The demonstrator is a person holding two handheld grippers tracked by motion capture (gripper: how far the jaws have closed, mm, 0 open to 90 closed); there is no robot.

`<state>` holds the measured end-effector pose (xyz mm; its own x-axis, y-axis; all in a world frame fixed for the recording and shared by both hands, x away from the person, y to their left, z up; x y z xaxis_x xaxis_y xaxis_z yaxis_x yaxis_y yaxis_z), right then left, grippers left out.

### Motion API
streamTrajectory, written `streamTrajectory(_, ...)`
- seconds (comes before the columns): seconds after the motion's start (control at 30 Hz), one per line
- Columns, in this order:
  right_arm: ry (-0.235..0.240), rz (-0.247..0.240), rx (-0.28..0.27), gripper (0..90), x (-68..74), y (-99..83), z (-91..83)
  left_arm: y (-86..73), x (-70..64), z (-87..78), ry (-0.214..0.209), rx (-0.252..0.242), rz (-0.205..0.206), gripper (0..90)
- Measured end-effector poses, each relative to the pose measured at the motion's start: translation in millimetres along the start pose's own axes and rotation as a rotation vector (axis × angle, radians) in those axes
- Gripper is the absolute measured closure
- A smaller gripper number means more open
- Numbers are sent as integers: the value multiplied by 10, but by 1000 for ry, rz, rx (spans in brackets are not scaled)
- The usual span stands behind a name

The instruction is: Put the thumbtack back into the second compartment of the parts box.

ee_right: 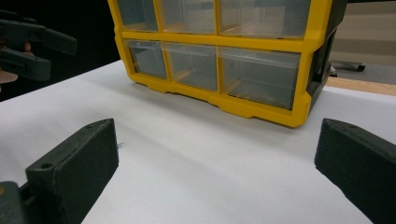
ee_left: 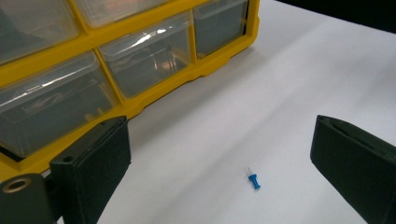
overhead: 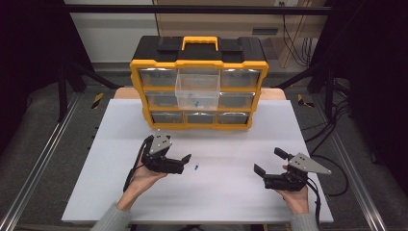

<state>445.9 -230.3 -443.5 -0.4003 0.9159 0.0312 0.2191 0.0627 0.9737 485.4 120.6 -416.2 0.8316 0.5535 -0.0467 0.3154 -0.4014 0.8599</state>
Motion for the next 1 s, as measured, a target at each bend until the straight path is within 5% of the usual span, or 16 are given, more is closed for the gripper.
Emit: streamTrajectory(1.0, 2, 1, 7, 3, 7, -10, 13, -227, -73, 373, -25, 84, -45, 107)
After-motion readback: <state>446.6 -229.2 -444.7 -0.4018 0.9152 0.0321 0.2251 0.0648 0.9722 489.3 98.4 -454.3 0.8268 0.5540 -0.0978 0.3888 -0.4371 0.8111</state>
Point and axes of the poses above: each handheld gripper's, and its own axes: z roughly forward along the jaws, y roughly out of its top, x roughly to its left, the point moved 4 cm from there along z, roughly forward along the jaws, and after that the axes turned 14 degrees about -y, right-handed, at the moved point
